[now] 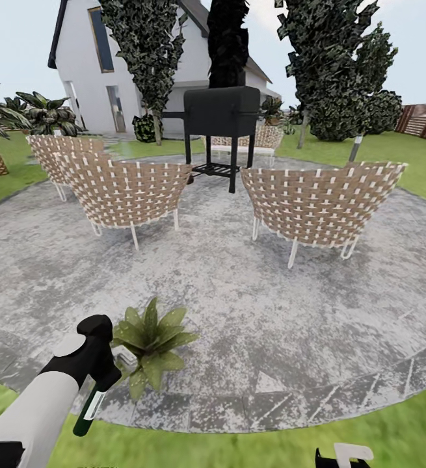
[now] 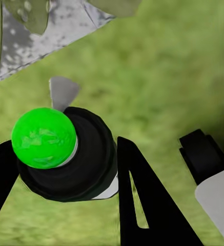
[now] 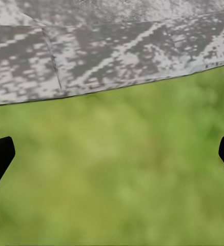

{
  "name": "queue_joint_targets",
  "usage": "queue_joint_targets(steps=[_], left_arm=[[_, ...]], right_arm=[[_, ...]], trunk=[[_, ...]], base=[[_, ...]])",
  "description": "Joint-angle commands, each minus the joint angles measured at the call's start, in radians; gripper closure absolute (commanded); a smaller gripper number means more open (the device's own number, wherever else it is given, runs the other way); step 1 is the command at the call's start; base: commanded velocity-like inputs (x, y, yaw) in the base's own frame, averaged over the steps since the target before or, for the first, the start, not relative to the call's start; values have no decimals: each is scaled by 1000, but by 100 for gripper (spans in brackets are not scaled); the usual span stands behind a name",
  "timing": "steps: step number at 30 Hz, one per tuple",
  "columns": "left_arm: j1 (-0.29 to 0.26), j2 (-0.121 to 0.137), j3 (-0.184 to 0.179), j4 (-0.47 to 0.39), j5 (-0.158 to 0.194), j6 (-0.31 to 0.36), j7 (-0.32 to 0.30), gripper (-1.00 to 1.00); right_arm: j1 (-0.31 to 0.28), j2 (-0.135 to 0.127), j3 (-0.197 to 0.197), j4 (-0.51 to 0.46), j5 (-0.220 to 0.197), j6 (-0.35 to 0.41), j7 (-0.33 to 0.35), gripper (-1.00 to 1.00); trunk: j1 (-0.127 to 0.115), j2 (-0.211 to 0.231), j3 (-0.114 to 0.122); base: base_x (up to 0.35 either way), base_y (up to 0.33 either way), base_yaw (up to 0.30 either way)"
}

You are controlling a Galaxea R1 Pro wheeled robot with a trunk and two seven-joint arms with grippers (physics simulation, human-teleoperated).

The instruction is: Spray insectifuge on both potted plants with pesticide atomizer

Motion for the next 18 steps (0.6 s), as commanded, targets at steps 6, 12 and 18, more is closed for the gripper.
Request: queue_joint_targets(steps=[6, 12, 18], left_arm=[[-1, -1, 1, 0, -9, 11, -11, 100], [-1, 2, 25, 0, -9, 11, -11, 100], [0, 7, 47, 5, -18, 9, 13, 100]], right_arm=[[-1, 0, -8, 2, 11, -3, -5, -100], [-1, 0, -7, 2, 11, -3, -5, -100], [-1, 0, -7, 2, 11, -3, -5, -100]], trunk=[[0, 0, -1], [0, 0, -1], [0, 0, -1]], base=[[-11, -301, 98], [-249, -197, 2], [-106, -74, 0]])
